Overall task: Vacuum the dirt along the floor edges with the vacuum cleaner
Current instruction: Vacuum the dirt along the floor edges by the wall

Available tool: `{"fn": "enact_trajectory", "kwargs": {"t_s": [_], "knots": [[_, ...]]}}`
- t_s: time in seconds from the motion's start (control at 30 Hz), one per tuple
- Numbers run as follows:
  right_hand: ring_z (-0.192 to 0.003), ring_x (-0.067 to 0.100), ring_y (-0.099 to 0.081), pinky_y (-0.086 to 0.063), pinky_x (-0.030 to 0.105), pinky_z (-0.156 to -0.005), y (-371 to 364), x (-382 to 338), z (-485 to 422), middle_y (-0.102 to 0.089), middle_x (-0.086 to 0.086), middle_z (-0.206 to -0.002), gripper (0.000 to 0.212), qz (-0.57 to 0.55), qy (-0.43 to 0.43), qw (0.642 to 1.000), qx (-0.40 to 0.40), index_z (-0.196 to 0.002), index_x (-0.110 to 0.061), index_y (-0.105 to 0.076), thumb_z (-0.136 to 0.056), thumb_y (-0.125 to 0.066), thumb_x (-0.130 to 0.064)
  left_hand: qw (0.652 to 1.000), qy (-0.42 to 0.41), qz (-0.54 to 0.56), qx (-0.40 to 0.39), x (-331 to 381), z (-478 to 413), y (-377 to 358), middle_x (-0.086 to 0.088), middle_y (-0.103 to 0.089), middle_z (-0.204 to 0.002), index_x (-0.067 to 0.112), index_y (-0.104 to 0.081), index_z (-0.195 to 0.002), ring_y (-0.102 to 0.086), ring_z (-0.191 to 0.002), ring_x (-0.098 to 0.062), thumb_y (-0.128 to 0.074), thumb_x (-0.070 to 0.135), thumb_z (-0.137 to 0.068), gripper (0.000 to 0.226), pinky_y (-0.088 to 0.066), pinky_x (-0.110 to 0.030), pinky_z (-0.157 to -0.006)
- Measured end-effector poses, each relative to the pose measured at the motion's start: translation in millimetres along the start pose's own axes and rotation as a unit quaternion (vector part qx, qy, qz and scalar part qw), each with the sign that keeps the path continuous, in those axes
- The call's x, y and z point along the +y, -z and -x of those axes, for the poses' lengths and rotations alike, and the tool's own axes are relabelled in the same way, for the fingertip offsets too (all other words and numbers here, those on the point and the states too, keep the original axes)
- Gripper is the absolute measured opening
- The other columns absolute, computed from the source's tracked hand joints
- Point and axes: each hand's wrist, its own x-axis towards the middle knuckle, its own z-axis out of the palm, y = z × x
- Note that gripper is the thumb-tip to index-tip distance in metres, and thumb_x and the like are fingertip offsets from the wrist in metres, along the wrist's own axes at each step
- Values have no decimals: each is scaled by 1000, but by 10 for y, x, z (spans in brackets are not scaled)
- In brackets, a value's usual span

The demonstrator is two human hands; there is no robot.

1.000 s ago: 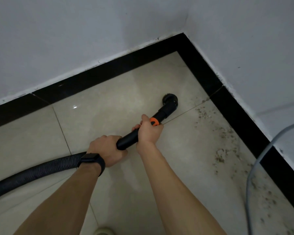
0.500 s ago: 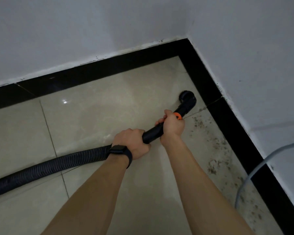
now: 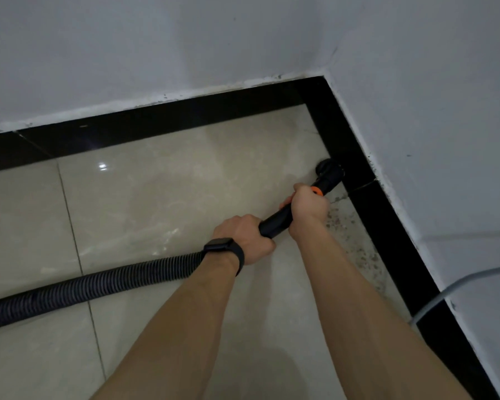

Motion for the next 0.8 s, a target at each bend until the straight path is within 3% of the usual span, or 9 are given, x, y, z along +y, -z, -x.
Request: {"fn": "enact_trajectory", "kwargs": {"t_s": [0.2,0.37,0.5,0.8], "knots": [[-37,15,-55,-50,27,-43,25,149,164,-59,13,-68,32,-47,-5,999,-25,-120,-3,-55,-90,-66,-9,1000,-3,-26,-1,-102,186,53,8,-59,-66,31,-54,-69,-57,-57,-13,-59,45,-63,16,-35,-22,-48],[-37,12,-54,-52,28,-44,3,444,391,-57,10,-75,29,-117,-24,992,-31,-104,-15,-45,-89,-68,-8,996,-14,-94,-3,-321,411,100,9,-60,-69,32,-53,-71,-60,-64,-18,-54,46,-65,15,-43,-25,-54],[-37,11,-55,-53,30,-47,-49,711,639,-58,9,-76,33,-153,-48,986,-45,-110,-16,-45,-90,-70,-11,990,-18,-141,1,-596,616,138,9,-61,-70,36,-50,-73,-60,-66,-19,-50,48,-67,14,-47,-27,-58],[-41,9,-57,-54,31,-52,-71,1037,1103,-59,5,-73,38,-187,-70,978,-63,-123,-16,-45,-94,-70,-14,978,-12,-210,8,-972,908,209,11,-56,-68,39,-50,-78,-54,-61,-16,-47,56,-64,23,-34,-25,-51]]}}
